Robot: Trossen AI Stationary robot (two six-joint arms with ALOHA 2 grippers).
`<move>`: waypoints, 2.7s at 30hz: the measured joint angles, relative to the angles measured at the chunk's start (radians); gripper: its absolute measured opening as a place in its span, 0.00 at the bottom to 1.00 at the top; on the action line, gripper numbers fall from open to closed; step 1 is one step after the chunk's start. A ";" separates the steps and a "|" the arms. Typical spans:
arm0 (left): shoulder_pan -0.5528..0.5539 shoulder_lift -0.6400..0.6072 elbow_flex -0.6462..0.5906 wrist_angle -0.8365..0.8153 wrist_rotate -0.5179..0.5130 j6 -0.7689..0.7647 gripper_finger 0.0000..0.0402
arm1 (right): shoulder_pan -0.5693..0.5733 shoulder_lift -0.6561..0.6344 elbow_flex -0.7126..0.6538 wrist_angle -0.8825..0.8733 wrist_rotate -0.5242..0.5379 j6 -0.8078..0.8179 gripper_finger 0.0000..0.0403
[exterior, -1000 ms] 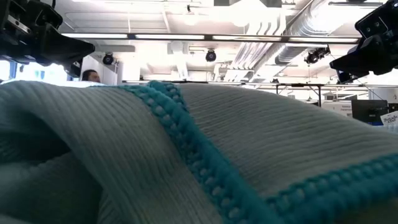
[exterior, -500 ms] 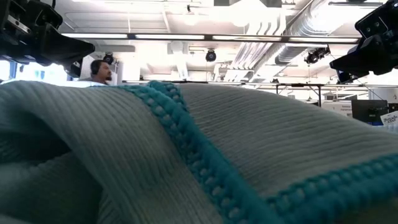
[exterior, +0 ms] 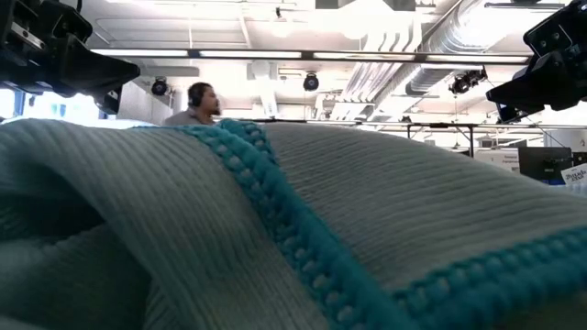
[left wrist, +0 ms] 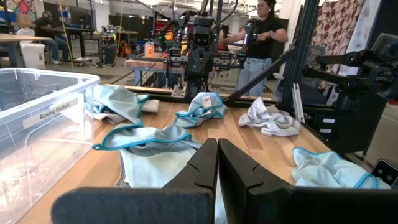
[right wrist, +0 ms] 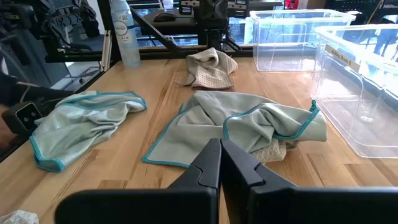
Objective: Sort microfiber towel by color & place in baskets
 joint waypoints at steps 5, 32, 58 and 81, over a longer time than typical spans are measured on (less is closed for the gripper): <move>0.000 0.000 0.000 0.000 0.000 0.000 0.00 | 0.000 0.000 0.000 0.000 0.000 0.000 0.00; 0.000 0.000 0.000 0.000 0.000 0.000 0.00 | 0.000 0.000 0.000 0.000 0.000 0.000 0.00; 0.000 0.000 0.000 0.000 0.000 0.000 0.00 | 0.000 0.000 0.000 0.019 0.003 0.000 0.00; 0.000 0.000 0.000 0.000 0.000 0.000 0.00 | -0.004 0.138 0.086 0.264 0.272 0.034 0.00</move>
